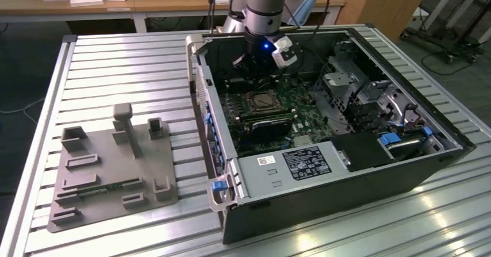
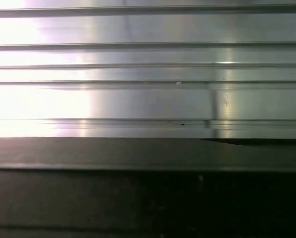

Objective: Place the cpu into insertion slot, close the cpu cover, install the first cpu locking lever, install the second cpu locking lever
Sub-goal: 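Install the first cpu locking lever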

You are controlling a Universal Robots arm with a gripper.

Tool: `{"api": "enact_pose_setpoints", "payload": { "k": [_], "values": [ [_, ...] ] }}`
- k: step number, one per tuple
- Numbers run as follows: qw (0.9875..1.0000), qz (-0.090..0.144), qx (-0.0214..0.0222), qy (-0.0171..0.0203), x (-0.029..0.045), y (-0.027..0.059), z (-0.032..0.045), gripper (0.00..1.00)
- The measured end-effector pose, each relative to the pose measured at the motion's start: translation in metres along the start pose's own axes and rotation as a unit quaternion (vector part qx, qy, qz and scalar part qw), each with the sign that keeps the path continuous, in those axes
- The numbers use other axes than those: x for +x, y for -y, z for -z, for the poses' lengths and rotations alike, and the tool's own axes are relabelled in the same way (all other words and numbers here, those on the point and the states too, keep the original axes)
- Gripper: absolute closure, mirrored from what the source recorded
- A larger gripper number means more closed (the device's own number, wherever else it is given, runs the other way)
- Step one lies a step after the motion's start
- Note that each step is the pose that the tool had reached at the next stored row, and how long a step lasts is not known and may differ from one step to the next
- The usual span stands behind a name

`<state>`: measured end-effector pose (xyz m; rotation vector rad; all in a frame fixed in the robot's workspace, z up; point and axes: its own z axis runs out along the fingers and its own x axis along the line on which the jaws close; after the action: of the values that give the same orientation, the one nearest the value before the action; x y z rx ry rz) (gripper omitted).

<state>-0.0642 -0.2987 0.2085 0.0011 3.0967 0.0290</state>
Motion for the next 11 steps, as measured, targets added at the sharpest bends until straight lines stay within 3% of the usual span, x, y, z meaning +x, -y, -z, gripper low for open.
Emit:
{"api": "enact_pose_setpoints", "payload": {
  "k": [11],
  "values": [
    [1.0, 0.0, -0.0001, -0.0002, -0.0108, 0.0, -0.0033, 0.9]
  ]
}}
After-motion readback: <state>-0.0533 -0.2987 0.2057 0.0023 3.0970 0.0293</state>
